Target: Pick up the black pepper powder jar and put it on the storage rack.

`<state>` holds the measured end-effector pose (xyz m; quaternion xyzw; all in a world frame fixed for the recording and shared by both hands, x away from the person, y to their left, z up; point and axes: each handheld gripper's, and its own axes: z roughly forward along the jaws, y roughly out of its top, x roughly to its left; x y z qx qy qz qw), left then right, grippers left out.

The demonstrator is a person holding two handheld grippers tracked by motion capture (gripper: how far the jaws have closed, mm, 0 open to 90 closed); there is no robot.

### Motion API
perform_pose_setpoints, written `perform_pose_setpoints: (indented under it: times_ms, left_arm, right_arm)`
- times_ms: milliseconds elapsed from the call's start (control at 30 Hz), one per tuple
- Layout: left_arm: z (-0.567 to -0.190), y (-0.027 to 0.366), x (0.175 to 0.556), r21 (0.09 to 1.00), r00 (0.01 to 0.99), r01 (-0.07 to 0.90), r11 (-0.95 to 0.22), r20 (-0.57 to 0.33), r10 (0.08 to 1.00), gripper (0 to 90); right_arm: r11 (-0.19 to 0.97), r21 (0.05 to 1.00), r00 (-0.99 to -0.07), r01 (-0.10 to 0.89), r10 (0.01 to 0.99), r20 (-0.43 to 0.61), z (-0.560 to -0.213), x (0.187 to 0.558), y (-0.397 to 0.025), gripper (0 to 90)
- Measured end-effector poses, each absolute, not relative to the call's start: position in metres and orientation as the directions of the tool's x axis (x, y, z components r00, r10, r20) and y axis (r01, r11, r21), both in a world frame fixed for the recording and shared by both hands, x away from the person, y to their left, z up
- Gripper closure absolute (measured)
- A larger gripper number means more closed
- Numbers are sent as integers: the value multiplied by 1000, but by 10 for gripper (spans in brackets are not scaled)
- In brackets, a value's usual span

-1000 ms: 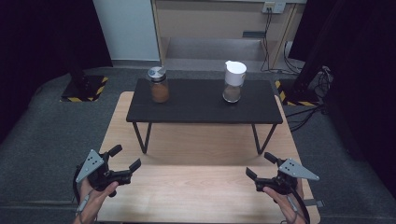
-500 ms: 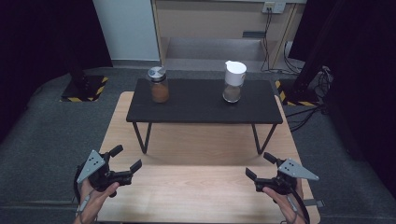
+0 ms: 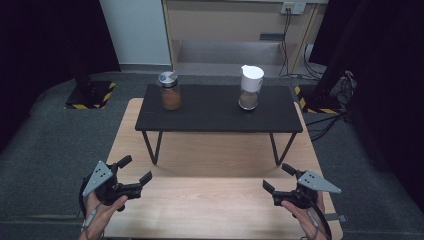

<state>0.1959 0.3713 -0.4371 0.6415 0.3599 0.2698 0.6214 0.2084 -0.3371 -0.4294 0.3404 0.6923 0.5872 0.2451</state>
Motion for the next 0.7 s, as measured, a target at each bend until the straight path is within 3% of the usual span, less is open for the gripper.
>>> perform_pose_setpoints:
  times_ms: [700]
  left_arm:
    - [-437,371,196,992,596,125,31,-100,797,24]
  right_arm:
    - [77,980,-651,183,756,62,-429,209,-337,60]
